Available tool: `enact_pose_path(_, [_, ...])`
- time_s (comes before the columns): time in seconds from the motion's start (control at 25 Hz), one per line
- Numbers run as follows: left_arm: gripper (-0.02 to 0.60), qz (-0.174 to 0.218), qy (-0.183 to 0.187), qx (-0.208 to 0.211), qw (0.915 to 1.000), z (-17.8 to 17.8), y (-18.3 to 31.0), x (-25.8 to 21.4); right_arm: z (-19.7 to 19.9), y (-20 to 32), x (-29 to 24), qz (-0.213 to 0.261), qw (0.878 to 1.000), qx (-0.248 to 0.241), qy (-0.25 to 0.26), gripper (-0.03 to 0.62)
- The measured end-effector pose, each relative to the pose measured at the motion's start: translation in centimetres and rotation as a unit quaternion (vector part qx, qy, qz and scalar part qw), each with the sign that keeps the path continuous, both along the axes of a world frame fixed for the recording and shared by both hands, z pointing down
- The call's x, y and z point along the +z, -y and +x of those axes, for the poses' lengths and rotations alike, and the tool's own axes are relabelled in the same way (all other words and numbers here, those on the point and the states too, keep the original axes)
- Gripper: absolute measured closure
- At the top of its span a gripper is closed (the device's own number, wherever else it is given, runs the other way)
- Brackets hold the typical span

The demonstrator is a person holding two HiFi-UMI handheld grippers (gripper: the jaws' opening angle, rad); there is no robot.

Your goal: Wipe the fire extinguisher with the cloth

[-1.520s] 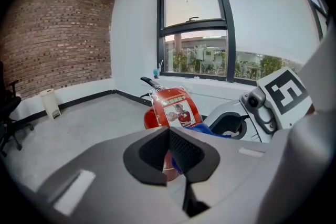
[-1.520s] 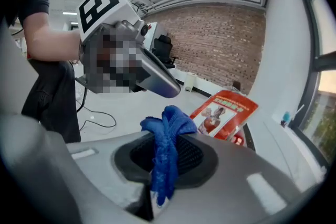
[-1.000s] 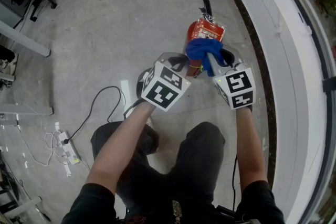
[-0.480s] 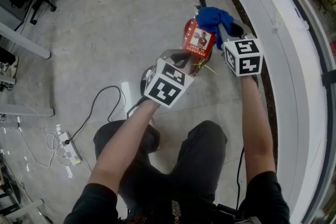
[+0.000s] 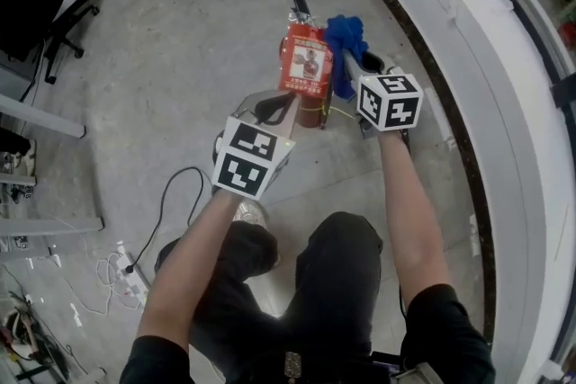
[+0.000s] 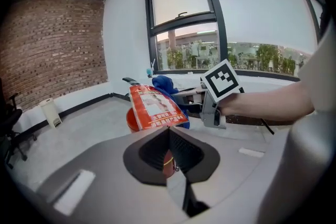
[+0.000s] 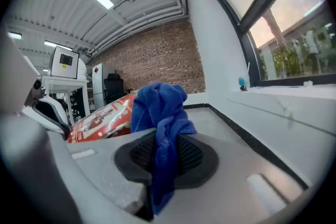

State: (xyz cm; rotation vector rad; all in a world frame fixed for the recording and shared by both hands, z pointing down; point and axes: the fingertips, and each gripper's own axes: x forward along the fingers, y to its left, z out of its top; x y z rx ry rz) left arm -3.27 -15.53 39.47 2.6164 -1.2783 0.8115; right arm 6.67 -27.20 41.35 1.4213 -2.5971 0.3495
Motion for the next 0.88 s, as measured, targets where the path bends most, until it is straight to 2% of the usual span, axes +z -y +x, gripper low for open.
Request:
enact_pose_path(0.08, [0.577, -0.005, 0.004, 0.005, 1.0000, 0.1, -0.3, 0.4, 0.8, 0.7, 0.6, 0.000, 1.000, 0.010, 0.011, 0.540])
enact_pose_path(0.16, [0.577, -0.012, 0.004, 0.008, 0.9999, 0.5, -0.6, 1.1, 1.7, 1.9, 1.7, -0.010, 1.000, 0.014, 0.000, 0.540])
enact_pose_path(0.32, [0.577, -0.034, 0.030, 0.025, 0.9987, 0.9, -1.6, 2.5, 0.6, 3.5, 6.5, -0.065, 0.997, 0.001, -0.027, 0.540])
enact_pose_path(0.4, [0.577, -0.038, 0.031, 0.035, 0.9982, 1.8, -1.5, 2.6, 1.1, 3.5, 7.6, -0.080, 0.997, 0.010, -0.020, 0.540])
enact_pose_path(0.52, [0.577, -0.034, 0.022, 0.035, 0.9985, 2.3, -0.9, 2.6, 1.4, 2.0, 6.8, -0.060, 0.998, 0.009, -0.002, 0.542])
enact_pose_path(0.76, [0.577, -0.039, 0.014, 0.046, 0.9981, 3.7, -0.7, 3.1, 0.7, -2.5, 3.5, -0.008, 0.999, -0.037, 0.007, 0.542])
enact_pose_path(0.88, [0.577, -0.041, 0.008, 0.048, 0.9980, 3.9, -0.6, 3.1, -0.2, -5.1, 1.8, 0.009, 0.997, -0.063, 0.032, 0.542])
